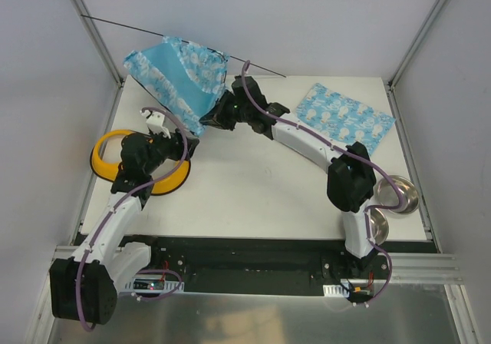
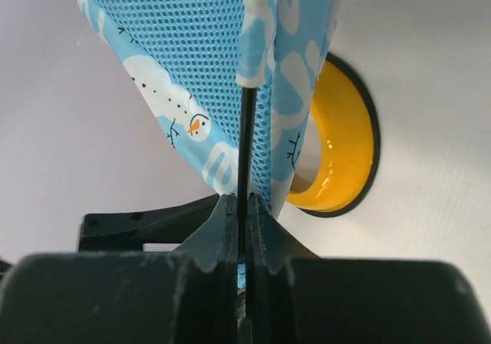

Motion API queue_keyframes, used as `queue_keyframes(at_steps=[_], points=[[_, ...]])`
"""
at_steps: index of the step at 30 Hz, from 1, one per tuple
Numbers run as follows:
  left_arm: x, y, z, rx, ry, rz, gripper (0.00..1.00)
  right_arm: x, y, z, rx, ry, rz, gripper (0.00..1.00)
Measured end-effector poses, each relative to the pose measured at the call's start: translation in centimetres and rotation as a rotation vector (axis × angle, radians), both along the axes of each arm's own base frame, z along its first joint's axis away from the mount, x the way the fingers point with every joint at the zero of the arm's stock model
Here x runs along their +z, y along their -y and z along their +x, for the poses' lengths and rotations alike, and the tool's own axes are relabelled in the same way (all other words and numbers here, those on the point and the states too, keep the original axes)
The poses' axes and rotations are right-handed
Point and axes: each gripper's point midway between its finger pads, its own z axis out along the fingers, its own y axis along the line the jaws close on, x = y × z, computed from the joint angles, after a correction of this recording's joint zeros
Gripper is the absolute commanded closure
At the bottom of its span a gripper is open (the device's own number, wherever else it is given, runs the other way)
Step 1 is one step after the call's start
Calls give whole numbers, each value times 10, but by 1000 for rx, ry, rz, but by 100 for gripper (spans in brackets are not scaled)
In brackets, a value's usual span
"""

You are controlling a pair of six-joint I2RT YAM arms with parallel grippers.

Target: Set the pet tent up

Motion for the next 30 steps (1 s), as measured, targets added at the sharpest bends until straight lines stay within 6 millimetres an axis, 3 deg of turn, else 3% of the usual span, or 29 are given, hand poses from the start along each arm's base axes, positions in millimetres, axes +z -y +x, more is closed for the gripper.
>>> queue_keyframes(at_steps=[6, 13, 18, 23, 30], points=[[25, -19, -11, 98, 17, 36, 23, -30, 17, 0, 44, 95, -175, 99], [79, -57, -34, 309, 102, 56, 13, -80, 53, -3, 141, 252, -502, 99], [105, -75, -40, 402, 126, 65, 10, -107, 82, -5, 224, 361, -705, 98], [108, -83, -36, 448, 82, 91, 9, -124, 130, -18, 313, 409, -843, 92], [87, -90, -14, 464, -126, 197, 5, -127, 212, -16, 376, 438, -953, 92]])
